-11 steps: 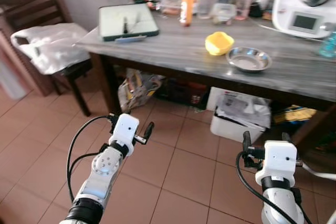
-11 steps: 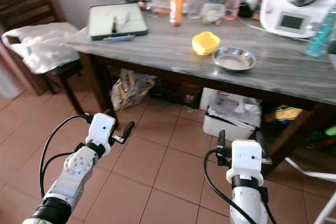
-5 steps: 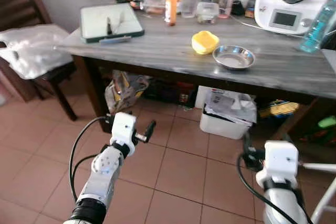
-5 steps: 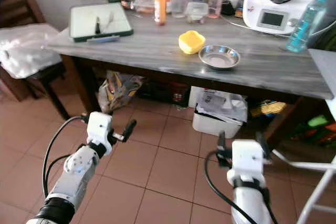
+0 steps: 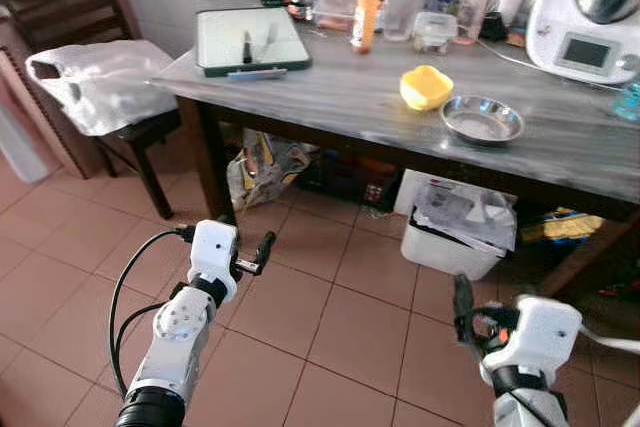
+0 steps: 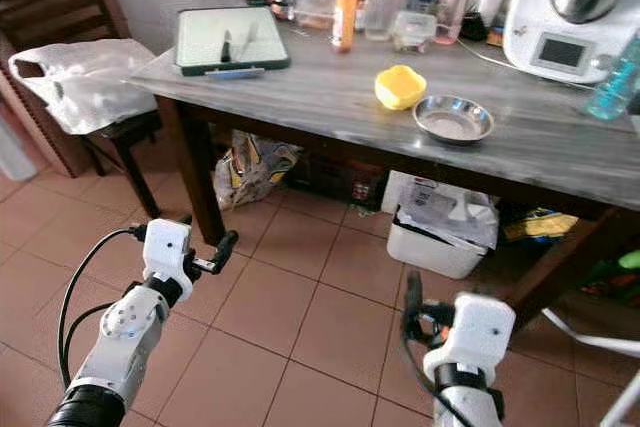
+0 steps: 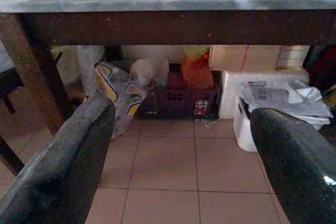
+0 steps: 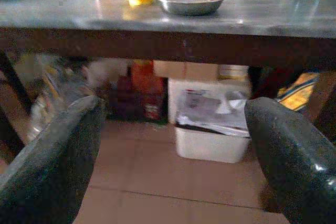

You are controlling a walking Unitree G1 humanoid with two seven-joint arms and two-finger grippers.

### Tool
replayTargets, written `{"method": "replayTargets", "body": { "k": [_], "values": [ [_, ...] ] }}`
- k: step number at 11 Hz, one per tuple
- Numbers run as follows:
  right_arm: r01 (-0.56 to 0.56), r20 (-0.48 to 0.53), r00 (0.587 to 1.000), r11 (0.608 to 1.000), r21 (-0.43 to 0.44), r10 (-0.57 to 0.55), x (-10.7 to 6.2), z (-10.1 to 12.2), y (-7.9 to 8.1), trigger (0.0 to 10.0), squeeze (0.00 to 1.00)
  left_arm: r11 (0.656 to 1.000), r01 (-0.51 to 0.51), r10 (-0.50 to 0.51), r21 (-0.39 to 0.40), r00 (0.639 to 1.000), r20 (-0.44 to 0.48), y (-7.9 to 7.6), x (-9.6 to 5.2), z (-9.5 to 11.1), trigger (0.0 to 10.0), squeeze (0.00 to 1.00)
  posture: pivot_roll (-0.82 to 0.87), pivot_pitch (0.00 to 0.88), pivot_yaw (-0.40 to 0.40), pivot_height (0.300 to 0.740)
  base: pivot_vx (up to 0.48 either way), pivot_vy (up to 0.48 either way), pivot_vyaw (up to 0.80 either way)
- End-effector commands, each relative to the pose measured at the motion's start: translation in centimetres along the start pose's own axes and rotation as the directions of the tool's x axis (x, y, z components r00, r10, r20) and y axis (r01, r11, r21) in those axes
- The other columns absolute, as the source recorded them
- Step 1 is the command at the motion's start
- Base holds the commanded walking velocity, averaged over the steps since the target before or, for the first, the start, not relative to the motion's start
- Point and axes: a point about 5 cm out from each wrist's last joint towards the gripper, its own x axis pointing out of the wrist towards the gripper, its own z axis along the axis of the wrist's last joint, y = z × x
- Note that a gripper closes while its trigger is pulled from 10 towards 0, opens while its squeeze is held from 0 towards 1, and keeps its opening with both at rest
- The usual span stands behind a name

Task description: Setting the table

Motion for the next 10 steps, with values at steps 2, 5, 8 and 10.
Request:
{"method": "replayTargets", "body": {
  "k": [2,5,8,10],
  "values": [
    [-0.016,0.018,1.000,0.999,0.033,0.016,-0.5,0.4,0.4,10.0,0.00,1.000,0.022,-0.022,0.012,1.000,0.010,-0.2,0.2,0.4,10.0,0.00,-0.02,0.047,0.005,0.740,0.000,0.000,0.00],
    [0.011,-0.009,1.000,1.000,0.009,-0.011,-1.4,0.1,-0.4,10.0,0.00,0.999,0.024,-0.024,0.027,1.000,0.001,0.0,-0.1,0.2,10.0,0.00,-0.02,0.050,0.010,0.740,0.000,0.000,-0.41],
    [0.004,-0.012,1.000,1.000,-0.009,-0.004,-1.2,0.1,-0.4,10.0,0.00,0.999,0.034,-0.034,0.027,0.999,0.005,-0.4,-0.1,0.3,10.0,0.00,-0.02,0.057,0.006,0.740,0.000,0.000,-0.79],
    [-0.006,-0.014,1.000,1.000,-0.022,0.005,-1.2,0.1,-0.4,10.0,0.00,0.999,0.032,-0.032,0.031,0.999,-0.001,-0.6,-0.1,0.2,10.0,0.00,-0.02,0.059,0.002,0.740,0.000,0.000,-0.78]
  ]
}}
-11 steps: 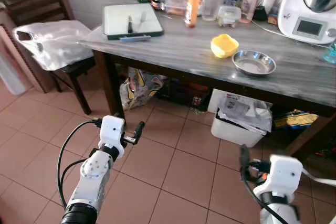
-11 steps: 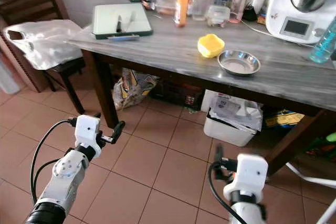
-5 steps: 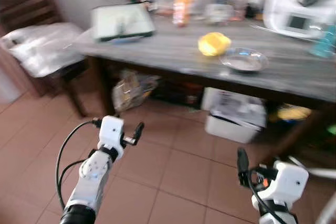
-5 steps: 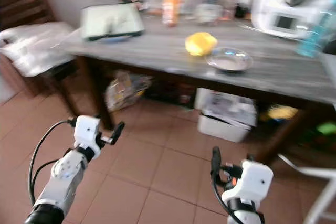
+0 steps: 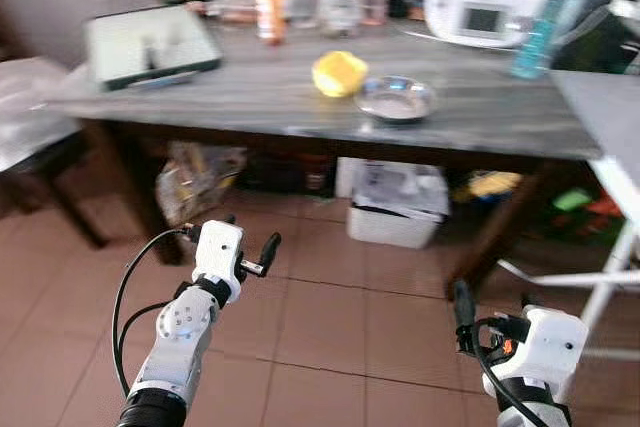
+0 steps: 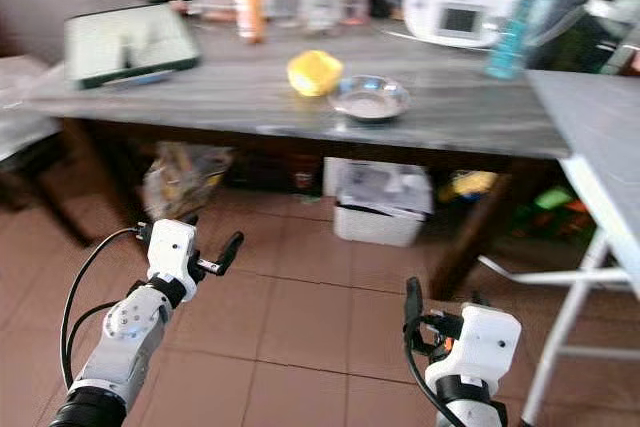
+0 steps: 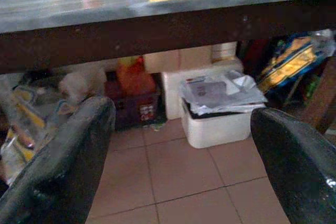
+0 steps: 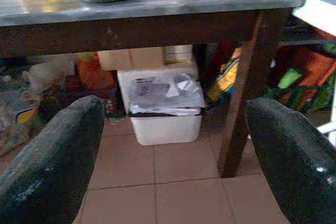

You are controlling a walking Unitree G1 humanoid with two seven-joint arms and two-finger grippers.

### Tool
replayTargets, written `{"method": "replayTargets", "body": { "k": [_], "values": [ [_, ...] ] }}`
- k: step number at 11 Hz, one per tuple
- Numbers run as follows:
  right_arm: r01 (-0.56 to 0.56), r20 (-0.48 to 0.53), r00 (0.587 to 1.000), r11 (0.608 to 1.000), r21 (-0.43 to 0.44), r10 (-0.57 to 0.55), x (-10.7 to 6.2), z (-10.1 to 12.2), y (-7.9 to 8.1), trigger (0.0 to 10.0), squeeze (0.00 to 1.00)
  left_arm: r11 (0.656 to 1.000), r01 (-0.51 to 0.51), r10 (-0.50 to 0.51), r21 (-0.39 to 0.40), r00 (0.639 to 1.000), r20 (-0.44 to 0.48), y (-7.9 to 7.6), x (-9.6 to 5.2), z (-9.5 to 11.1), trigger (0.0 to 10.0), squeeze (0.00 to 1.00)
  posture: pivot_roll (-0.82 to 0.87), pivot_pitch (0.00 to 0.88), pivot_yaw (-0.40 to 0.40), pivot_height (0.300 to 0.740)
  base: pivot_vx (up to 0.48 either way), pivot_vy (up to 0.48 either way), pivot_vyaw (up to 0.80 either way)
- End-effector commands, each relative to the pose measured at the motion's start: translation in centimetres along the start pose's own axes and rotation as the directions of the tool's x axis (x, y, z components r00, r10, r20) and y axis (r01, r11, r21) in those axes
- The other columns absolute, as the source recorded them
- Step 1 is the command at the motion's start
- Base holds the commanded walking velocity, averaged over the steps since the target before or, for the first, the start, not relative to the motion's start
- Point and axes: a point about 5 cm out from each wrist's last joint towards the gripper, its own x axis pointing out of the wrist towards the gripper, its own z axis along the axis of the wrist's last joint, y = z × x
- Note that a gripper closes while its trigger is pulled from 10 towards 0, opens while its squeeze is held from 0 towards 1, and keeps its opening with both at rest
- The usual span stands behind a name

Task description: Setting the table

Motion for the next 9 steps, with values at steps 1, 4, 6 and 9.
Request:
{"method": "replayTargets", "body": {
  "k": [1,4,6,9],
  "values": [
    [-0.009,0.010,1.000,1.000,-0.007,0.009,0.0,0.4,0.1,10.0,0.00,1.000,0.000,0.000,0.024,1.000,-0.011,0.0,-0.2,-0.1,10.0,0.00,-0.02,0.059,0.002,0.740,0.000,0.000,-0.73],
    [-0.024,0.021,0.999,0.999,-0.036,0.025,0.4,0.7,-0.1,10.0,0.00,0.999,-0.009,0.010,0.043,1.000,-0.017,0.3,-0.6,-0.3,10.0,0.00,-0.02,0.057,-0.005,0.740,0.000,0.000,-0.28],
    [-0.032,0.020,0.999,0.998,-0.058,0.033,0.6,0.7,-0.2,10.0,0.00,0.999,-0.027,0.027,0.042,1.000,-0.008,0.8,-1.0,-0.3,10.0,0.00,-0.02,0.055,-0.010,0.740,0.000,0.000,0.00],
    [-0.036,0.016,0.999,0.997,-0.068,0.037,0.8,0.7,-0.4,10.0,0.00,0.998,0.012,-0.008,0.068,0.998,-0.059,1.8,-3.3,-1.7,10.0,0.00,-0.01,0.060,-0.016,0.740,0.000,0.000,0.00]
  ]
}}
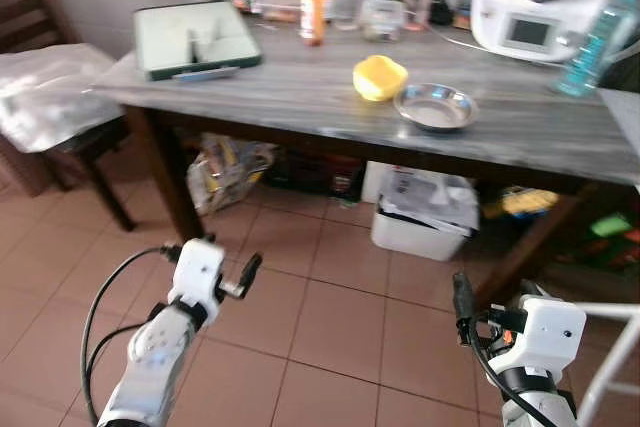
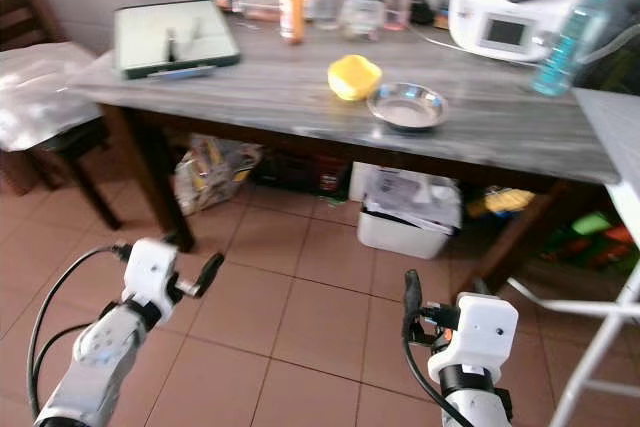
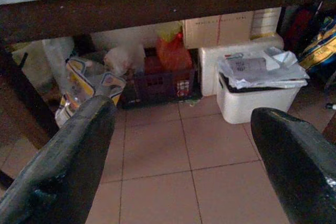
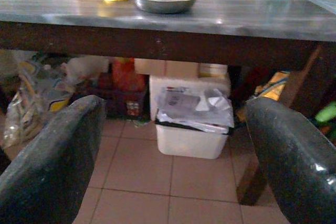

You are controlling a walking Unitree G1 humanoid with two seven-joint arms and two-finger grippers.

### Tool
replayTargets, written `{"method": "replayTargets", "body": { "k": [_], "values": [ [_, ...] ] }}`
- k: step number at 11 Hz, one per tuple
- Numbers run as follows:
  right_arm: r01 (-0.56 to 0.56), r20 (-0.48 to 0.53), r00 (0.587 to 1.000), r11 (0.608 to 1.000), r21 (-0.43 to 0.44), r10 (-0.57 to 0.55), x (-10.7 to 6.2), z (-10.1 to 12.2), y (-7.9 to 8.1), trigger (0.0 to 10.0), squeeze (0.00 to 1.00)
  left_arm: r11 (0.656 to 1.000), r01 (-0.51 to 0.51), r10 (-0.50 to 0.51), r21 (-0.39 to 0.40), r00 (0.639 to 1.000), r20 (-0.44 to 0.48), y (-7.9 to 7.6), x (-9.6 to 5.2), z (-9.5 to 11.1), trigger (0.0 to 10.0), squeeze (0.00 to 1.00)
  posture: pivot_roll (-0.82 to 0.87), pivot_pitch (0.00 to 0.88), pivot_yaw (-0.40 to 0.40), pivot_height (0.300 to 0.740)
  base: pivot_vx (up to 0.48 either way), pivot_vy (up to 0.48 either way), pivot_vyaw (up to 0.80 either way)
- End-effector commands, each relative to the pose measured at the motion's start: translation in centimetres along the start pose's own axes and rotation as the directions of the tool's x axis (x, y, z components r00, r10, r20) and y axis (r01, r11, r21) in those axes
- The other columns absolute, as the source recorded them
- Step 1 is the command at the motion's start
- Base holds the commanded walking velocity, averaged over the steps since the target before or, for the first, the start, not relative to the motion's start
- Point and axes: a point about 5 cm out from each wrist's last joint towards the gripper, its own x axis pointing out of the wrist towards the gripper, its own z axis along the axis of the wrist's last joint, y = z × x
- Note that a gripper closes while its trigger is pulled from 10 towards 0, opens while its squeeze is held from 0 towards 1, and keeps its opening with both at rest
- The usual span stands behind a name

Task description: Setting the table

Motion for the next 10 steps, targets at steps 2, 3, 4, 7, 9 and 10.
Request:
{"method": "replayTargets", "body": {
  "k": [2,3,4,7,9,10],
  "values": [
    [0.005,-0.012,1.000,1.000,-0.005,-0.005,0.0,-0.2,-0.1,10.0,0.00,1.000,0.004,-0.005,-0.011,0.998,-0.067,-0.3,-1.7,-3.0,10.0,0.00,0.01,0.066,-0.013,0.740,0.000,0.000,0.00],
    [0.003,-0.014,1.000,1.000,-0.003,-0.003,0.0,-0.2,-0.1,10.0,0.00,1.000,0.008,-0.009,-0.010,0.996,-0.092,-0.4,-2.0,-3.8,10.0,0.00,0.01,0.066,-0.013,0.740,0.000,0.000,0.00],
    [0.000,-0.016,1.000,1.000,-0.003,0.000,0.1,-0.3,0.0,10.0,0.00,1.000,0.031,-0.031,0.002,0.991,-0.134,-0.3,-2.7,-5.0,10.0,0.00,0.01,0.064,-0.014,0.740,0.000,0.000,0.00],
    [-0.009,-0.013,1.000,1.000,-0.014,0.009,0.3,-0.1,-0.2,10.0,0.00,0.997,0.076,-0.066,0.024,0.960,-0.272,-0.6,-5.4,-8.5,10.0,0.00,0.01,0.061,-0.028,0.740,0.000,0.000,0.00],
    [-0.009,-0.012,1.000,1.000,-0.022,0.009,0.4,0.0,-0.4,10.0,0.00,1.000,-0.001,-0.001,-0.012,0.979,-0.206,-0.8,-3.4,-7.4,10.0,0.00,0.01,0.061,-0.032,0.740,0.000,0.000,0.00],
    [-0.011,-0.013,1.000,1.000,-0.023,0.011,0.5,-0.1,-0.3,10.0,0.00,1.000,-0.004,0.001,-0.012,0.981,-0.194,-1.1,-3.0,-7.2,10.0,0.00,0.02,0.061,-0.032,0.740,0.000,0.000,0.00]
  ]
}}
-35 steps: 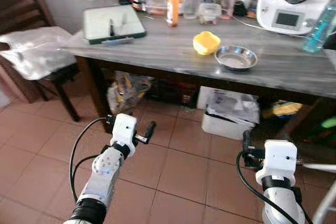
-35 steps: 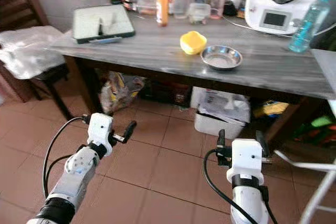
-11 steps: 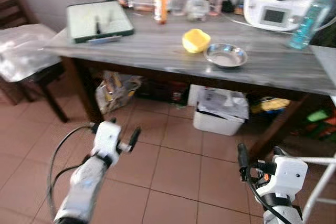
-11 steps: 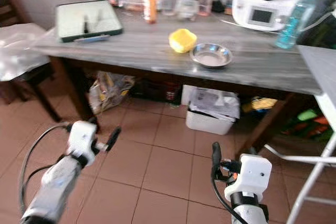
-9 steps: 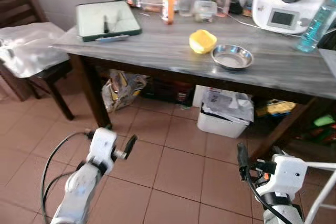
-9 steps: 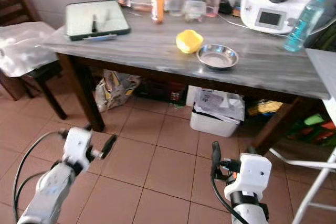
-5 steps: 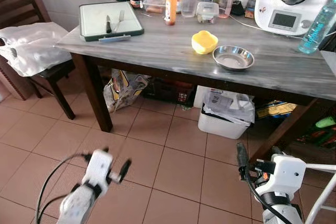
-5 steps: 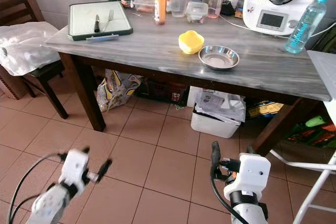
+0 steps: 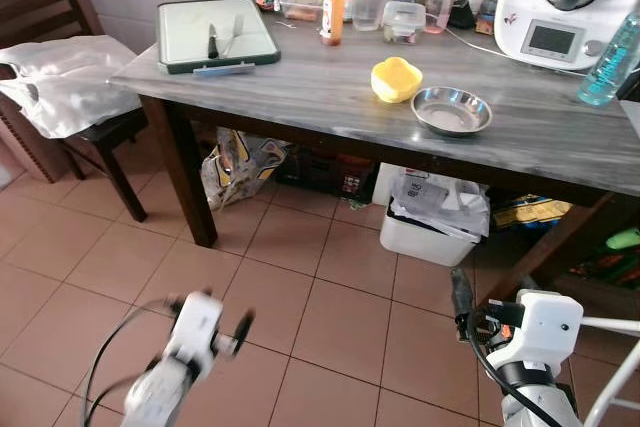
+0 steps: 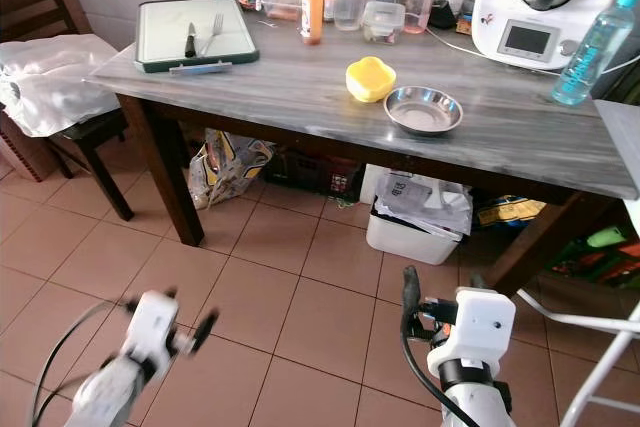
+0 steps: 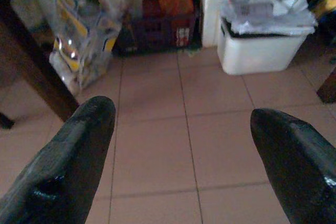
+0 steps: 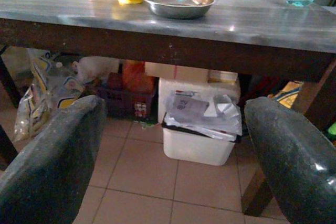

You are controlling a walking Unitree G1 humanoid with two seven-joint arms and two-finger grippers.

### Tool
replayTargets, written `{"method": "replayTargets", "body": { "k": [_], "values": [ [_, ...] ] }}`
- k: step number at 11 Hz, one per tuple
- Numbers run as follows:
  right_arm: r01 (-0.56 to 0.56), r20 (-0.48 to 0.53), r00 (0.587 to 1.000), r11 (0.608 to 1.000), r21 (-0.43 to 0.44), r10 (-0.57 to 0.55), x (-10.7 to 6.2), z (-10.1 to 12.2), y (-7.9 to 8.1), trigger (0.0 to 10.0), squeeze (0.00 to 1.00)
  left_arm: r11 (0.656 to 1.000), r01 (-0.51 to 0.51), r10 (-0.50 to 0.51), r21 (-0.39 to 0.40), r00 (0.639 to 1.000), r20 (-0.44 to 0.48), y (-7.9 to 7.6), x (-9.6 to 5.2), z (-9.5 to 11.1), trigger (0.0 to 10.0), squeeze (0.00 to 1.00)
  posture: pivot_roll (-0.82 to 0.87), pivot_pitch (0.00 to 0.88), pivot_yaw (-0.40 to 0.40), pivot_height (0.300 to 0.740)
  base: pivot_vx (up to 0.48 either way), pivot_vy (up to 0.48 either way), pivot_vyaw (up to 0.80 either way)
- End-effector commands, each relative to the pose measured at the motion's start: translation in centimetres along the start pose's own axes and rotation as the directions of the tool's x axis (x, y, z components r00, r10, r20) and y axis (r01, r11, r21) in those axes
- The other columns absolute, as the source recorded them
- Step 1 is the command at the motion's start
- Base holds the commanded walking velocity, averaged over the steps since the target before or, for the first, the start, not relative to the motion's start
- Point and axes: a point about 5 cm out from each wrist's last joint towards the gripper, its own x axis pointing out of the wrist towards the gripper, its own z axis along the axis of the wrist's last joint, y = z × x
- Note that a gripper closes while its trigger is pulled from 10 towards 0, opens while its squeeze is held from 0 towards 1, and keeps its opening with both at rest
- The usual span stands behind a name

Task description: Setting the table

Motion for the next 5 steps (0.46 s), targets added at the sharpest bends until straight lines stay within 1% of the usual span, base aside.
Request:
{"method": "replayTargets", "body": {
  "k": [1,2,3,4,5],
  "values": [
    [-0.006,-0.018,1.000,1.000,-0.012,0.005,0.1,-0.3,0.0,10.0,0.00,1.000,-0.007,0.008,0.009,1.000,-0.019,-0.1,-0.4,-0.6,10.0,0.00,0.02,0.062,-0.034,0.740,0.000,0.000,0.00],
    [-0.009,-0.015,1.000,1.000,-0.013,0.009,0.3,-0.3,0.0,10.0,0.00,0.999,-0.039,0.039,0.001,0.999,0.031,1.1,0.2,0.7,10.0,0.00,0.02,0.062,-0.034,0.740,0.000,0.000,0.00],
    [-0.012,-0.011,1.000,1.000,-0.016,0.012,0.5,-0.2,0.0,10.0,0.00,0.999,-0.048,0.051,-0.023,0.994,0.101,2.1,1.9,3.1,10.0,0.00,0.02,0.055,-0.038,0.740,0.000,0.000,0.00],
    [-0.013,-0.009,1.000,1.000,-0.018,0.013,0.6,-0.1,0.0,10.0,0.00,0.999,-0.041,0.044,-0.027,0.991,0.127,2.0,2.3,3.8,10.0,0.00,0.02,0.055,-0.038,0.740,0.000,0.000,0.00],
    [-0.009,-0.002,1.000,1.000,-0.025,0.009,0.7,0.0,-0.2,10.0,0.00,1.000,-0.010,0.015,-0.024,0.975,0.219,1.3,3.2,5.7,10.0,0.00,0.01,0.051,-0.034,0.740,0.000,0.000,0.00]
  ]
}}
